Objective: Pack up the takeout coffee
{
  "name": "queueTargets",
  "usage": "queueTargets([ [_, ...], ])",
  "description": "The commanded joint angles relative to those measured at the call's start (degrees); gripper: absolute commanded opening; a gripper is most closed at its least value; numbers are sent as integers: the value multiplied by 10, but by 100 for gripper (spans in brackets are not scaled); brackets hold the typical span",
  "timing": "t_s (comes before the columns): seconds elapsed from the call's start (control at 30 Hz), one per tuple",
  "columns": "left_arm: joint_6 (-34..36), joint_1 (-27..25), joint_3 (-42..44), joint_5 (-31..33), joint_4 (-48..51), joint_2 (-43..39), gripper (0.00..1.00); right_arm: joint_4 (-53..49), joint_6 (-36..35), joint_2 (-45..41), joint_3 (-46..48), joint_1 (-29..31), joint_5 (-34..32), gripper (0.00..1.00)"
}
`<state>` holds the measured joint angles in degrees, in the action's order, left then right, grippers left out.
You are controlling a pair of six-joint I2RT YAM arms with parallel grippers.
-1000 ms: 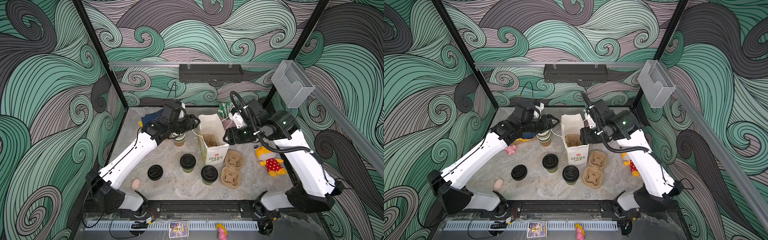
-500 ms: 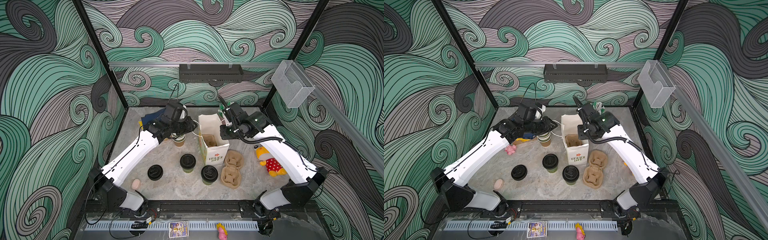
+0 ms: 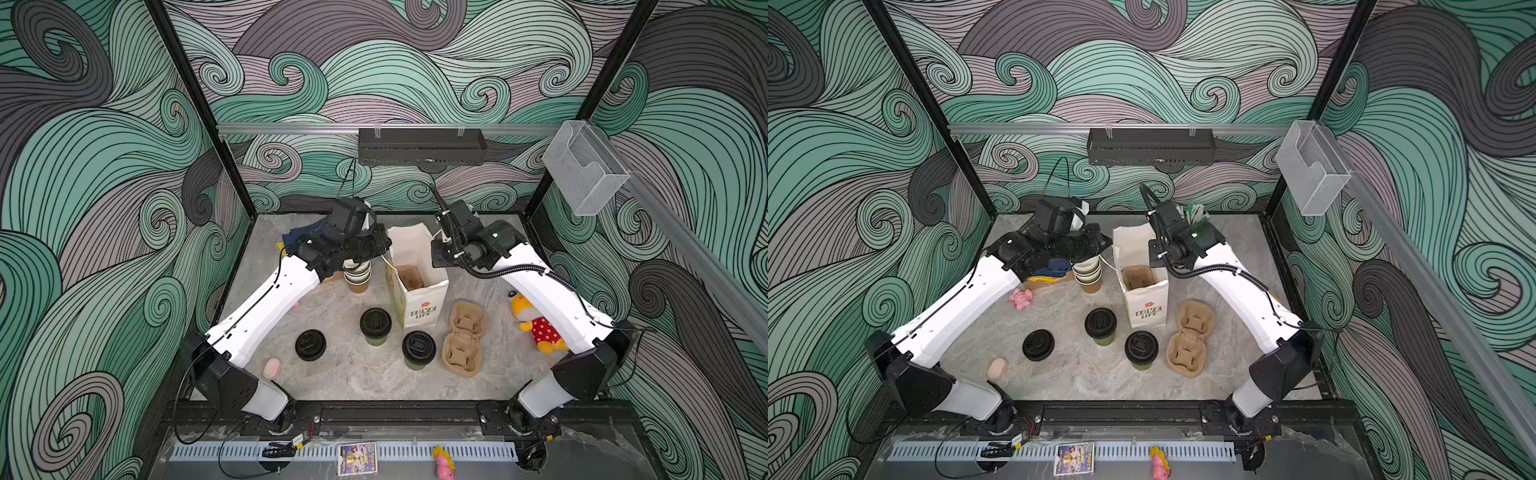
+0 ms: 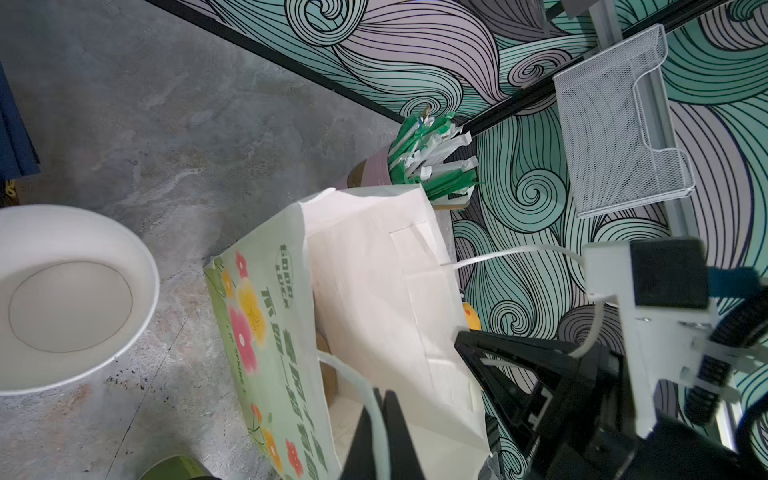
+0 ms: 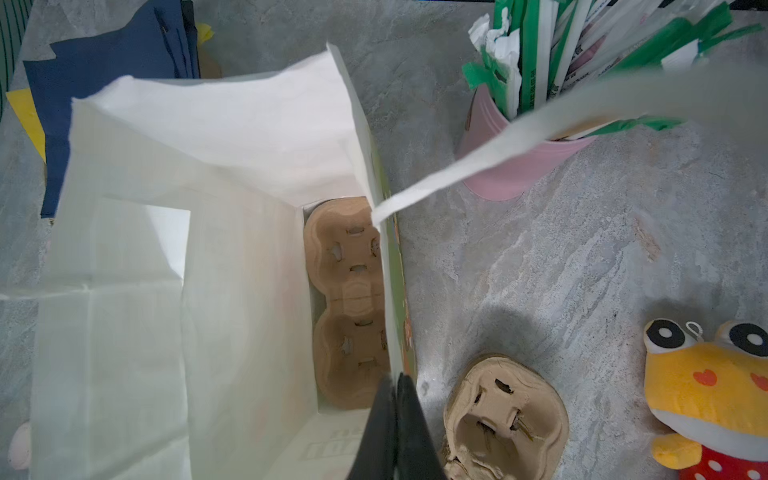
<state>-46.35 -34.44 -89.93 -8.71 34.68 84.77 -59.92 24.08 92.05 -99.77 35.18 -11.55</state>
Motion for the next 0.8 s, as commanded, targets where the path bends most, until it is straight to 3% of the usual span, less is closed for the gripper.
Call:
queueTargets([
  [0.0,6,3,-18,27,-12,12,0,21,-9,18,-25,-10,-5,0],
  [0.2,0,7,-22,44,-13,29,24,20,-14,35,-32,-27,17,2],
  [0.37,9,7,-30,67,-6,11,44,-17,-25,31,-69,-31,33,39],
  [0.47,28,9,-34,73,10,-13,59,-73,-45,6,-106,-31,58,49],
  [0.57,47,11,-22,85,30,-59,70,-116,-54,-42,-98,-26,89,54],
  [0.77,41,13,28,116,73,-142,75,-165,-35,-167,-9,49,107,55],
])
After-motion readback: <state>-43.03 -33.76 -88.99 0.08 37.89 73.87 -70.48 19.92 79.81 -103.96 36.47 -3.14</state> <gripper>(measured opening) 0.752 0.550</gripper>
